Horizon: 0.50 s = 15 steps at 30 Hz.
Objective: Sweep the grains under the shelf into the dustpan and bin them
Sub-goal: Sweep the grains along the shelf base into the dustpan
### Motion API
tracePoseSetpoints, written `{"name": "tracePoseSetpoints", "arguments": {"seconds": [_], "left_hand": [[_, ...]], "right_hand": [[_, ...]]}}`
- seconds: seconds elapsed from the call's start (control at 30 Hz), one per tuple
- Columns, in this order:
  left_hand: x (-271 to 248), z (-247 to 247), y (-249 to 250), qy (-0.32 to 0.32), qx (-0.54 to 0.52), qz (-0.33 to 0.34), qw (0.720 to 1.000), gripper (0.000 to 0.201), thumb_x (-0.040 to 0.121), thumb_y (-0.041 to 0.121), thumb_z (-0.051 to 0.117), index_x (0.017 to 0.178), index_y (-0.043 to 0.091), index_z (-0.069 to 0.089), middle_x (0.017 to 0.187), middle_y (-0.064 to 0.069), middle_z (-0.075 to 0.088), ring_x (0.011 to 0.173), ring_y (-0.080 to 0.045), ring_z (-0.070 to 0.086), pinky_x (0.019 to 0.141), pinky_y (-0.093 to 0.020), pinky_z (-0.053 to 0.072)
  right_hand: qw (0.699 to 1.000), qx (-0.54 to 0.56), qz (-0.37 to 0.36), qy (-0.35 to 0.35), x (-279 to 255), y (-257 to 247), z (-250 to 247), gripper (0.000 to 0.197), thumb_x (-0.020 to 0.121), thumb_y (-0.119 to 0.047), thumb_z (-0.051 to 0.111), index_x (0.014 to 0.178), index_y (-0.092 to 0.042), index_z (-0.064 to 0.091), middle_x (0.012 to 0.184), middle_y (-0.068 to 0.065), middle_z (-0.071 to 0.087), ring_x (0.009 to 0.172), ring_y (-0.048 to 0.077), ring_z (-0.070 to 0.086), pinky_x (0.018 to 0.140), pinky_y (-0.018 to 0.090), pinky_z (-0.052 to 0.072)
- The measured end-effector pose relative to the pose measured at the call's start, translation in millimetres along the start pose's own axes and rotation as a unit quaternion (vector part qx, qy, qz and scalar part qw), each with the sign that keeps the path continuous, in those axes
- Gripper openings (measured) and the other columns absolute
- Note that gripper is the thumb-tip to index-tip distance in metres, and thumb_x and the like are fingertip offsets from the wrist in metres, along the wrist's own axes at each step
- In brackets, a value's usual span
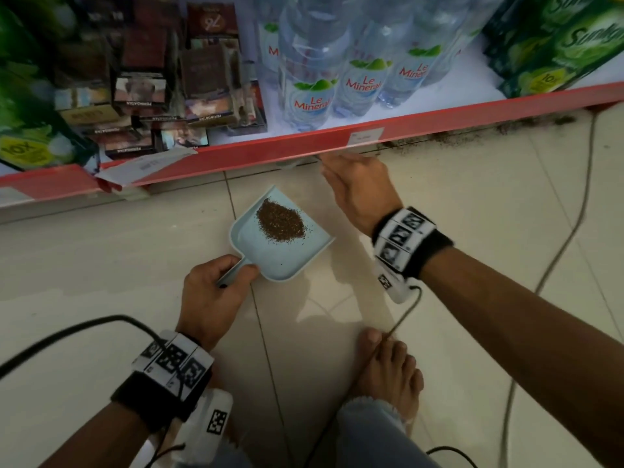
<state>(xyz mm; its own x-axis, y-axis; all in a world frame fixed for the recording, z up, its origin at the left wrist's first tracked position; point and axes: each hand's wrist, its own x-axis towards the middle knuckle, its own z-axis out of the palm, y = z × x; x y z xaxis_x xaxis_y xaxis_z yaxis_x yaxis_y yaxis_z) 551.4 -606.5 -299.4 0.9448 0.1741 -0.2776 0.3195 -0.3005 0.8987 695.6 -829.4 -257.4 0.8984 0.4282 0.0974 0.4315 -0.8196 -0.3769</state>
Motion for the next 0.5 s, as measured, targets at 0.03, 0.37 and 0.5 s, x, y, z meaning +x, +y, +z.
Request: {"name": "tracePoseSetpoints", "arguments": {"seconds": [0.03,0.37,0.5], "left_hand": [[0.7,-1.4,-0.7,0.001,0.007,0.006,1.0,0.036,0.087,0.02,0.07,0.055,0.019,0.053,0.047,0.01,0.042,0.049,-0.006,0.036,0.049,-0.022,0.032],[3.9,-1.6,1.8,-0.037,-0.011,0.03,0.999,0.026,0.079,0.037,0.063,0.061,0.018,0.062,0.047,0.012,0.049,0.044,-0.004,0.041,0.045,-0.015,0.033],[17.8,16.5,17.4,-0.103,0.003,0.037,0.994,0.031,0.079,0.038,0.065,0.06,0.013,0.061,0.048,0.01,0.048,0.046,-0.007,0.041,0.047,-0.024,0.035]], "right_hand": [[0.999,-0.034,0.007,-0.022,6.6,-2.0,3.3,0.031,0.101,-0.019,0.043,0.124,-0.011,0.062,0.115,0.012,0.068,0.094,0.036,0.067,0.082,0.042,0.054],[0.988,-0.105,0.027,-0.111,-40.3,30.7,-59.0,0.022,0.101,-0.025,0.048,0.109,-0.015,0.066,0.081,0.013,0.067,0.075,0.038,0.063,0.064,0.039,0.047],[0.994,0.008,0.105,0.035,-60.0,32.6,-75.4,0.023,0.099,-0.025,0.054,0.11,-0.015,0.071,0.076,-0.002,0.071,0.063,0.009,0.064,0.067,0.031,0.055]]}}
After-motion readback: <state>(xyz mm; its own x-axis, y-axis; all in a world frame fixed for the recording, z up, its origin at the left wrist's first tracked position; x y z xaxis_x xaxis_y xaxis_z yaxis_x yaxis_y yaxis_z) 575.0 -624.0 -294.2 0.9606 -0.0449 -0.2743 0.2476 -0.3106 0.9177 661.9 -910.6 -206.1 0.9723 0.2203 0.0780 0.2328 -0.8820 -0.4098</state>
